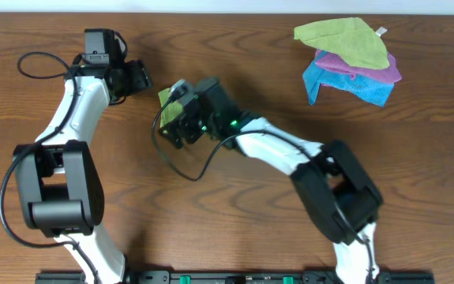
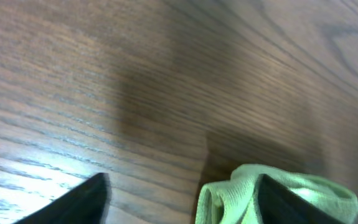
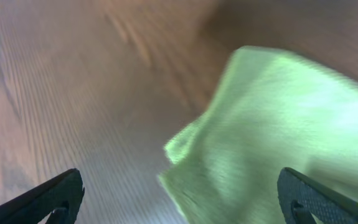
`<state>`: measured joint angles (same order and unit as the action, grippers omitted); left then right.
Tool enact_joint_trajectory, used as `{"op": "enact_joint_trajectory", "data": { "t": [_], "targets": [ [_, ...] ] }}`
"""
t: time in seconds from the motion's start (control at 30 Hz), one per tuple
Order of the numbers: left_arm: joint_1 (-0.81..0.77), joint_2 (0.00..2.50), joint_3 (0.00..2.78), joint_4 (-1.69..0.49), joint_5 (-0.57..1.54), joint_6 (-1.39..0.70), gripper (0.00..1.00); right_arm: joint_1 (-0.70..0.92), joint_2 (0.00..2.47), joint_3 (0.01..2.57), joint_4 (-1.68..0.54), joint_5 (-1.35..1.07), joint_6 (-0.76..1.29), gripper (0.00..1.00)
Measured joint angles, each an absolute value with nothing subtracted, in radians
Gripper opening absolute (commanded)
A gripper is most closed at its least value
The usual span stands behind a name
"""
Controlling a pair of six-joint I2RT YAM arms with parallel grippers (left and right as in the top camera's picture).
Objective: Fold the cloth
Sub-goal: 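Release the folded cloth and retract the right gripper to the right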
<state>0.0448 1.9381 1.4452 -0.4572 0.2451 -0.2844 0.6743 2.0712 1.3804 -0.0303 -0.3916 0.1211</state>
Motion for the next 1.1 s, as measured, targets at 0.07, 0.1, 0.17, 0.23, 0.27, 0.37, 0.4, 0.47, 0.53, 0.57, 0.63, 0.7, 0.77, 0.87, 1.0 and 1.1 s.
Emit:
{"op": "enact_joint_trajectory", "data": {
  "t": [0.07, 0.1, 0.17, 0.23, 0.27, 0.37, 0.4, 0.47, 0.53, 0.57, 0.63, 0.7, 0.77, 0.87, 1.0, 1.1],
  "targets": [
    [0.052, 1.921, 1.446, -0.474, 0.27, -0.29, 0.95, 0.635, 2.017, 1.382, -0.095, -0.391, 0.121, 0.99],
    [0.057, 1.912, 1.447, -0.485, 0.285, -0.292, 0.95, 0.614, 1.987, 1.382, -0.136, -0.39, 0.121, 0.99],
    [0.066, 1.899, 1.448, -0.507, 0.31, -0.295, 0.95, 0.571, 1.93, 1.383, -0.221, -0.39, 0.111, 0.98],
    [0.079, 1.883, 1.449, -0.54, 0.345, -0.304, 0.95, 0.521, 1.869, 1.387, -0.319, -0.391, 0.098, 0.96],
    [0.085, 1.878, 1.451, -0.557, 0.36, -0.311, 0.95, 0.492, 1.835, 1.388, -0.378, -0.39, 0.089, 0.96],
    [0.097, 1.874, 1.454, -0.604, 0.392, -0.318, 0.96, 0.413, 1.753, 1.384, -0.521, -0.39, 0.046, 0.97],
    [0.099, 1.874, 1.454, -0.626, 0.398, -0.318, 0.95, 0.384, 1.723, 1.375, -0.556, -0.391, 0.031, 0.98],
    [0.101, 1.874, 1.454, -0.658, 0.413, -0.319, 0.96, 0.335, 1.662, 1.332, -0.587, -0.391, 0.006, 0.99],
    [0.1, 1.874, 1.453, -0.672, 0.426, -0.319, 0.96, 0.306, 1.589, 1.252, -0.586, -0.391, -0.013, 0.99],
    [0.099, 1.874, 1.452, -0.673, 0.437, -0.32, 0.95, 0.266, 1.539, 1.184, -0.55, -0.393, -0.019, 0.99],
    [0.098, 1.874, 1.445, -0.672, 0.452, -0.322, 0.96, 0.226, 1.438, 1.044, -0.508, -0.401, -0.028, 0.99],
    [0.098, 1.873, 1.425, -0.673, 0.471, -0.327, 0.95, 0.183, 1.328, 0.905, -0.478, -0.407, -0.03, 0.99],
    [0.097, 1.873, 1.4, -0.666, 0.491, -0.333, 0.95, 0.142, 1.226, 0.801, -0.458, -0.407, -0.025, 0.99],
    [0.097, 1.872, 1.34, -0.636, 0.529, -0.344, 0.95, 0.088, 1.08, 0.67, -0.442, -0.413, 0.0, 0.99],
    [0.097, 1.872, 1.264, -0.592, 0.576, -0.358, 0.95, 0.037, 0.92, 0.538, -0.443, -0.413, 0.052, 0.99],
    [0.097, 1.872, 1.222, -0.569, 0.598, -0.368, 0.95, 0.025, 0.831, 0.475, -0.444, -0.413, 0.107, 0.99]
  ]
}}
